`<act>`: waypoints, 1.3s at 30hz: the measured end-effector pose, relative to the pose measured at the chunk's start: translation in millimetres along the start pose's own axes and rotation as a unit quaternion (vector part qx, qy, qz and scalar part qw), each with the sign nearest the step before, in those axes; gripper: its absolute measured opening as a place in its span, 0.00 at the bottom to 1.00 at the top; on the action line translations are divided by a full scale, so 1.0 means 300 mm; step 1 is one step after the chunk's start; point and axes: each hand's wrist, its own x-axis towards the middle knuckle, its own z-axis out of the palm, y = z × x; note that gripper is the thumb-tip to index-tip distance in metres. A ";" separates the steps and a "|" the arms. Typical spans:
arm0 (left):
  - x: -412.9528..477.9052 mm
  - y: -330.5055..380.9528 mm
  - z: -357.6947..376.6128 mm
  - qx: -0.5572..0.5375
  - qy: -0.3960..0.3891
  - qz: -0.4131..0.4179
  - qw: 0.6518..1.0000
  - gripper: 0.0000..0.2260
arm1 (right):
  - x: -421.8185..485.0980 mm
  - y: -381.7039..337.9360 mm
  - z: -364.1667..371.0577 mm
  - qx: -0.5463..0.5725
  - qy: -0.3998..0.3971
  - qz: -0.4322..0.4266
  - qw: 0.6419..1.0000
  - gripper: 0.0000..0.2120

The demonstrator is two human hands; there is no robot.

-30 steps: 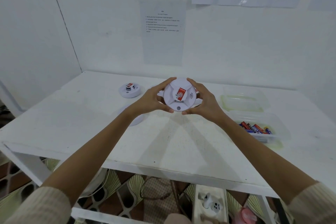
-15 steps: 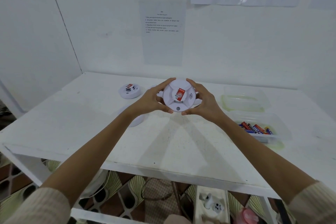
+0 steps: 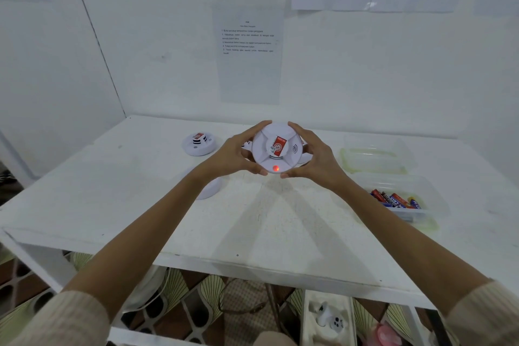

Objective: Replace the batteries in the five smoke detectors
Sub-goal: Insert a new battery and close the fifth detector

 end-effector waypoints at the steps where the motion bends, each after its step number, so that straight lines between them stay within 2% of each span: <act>1: 0.000 -0.001 -0.002 0.002 0.000 0.001 1.000 0.42 | 0.000 -0.002 -0.001 0.000 0.000 -0.001 1.000 0.48; 26: -0.007 0.025 0.008 0.013 0.002 0.015 1.000 0.40 | -0.028 -0.027 -0.016 -0.017 0.010 -0.007 1.000 0.48; 39: -0.013 0.043 0.023 0.026 0.015 0.013 0.999 0.42 | -0.054 -0.057 -0.038 -0.022 0.013 -0.017 1.000 0.48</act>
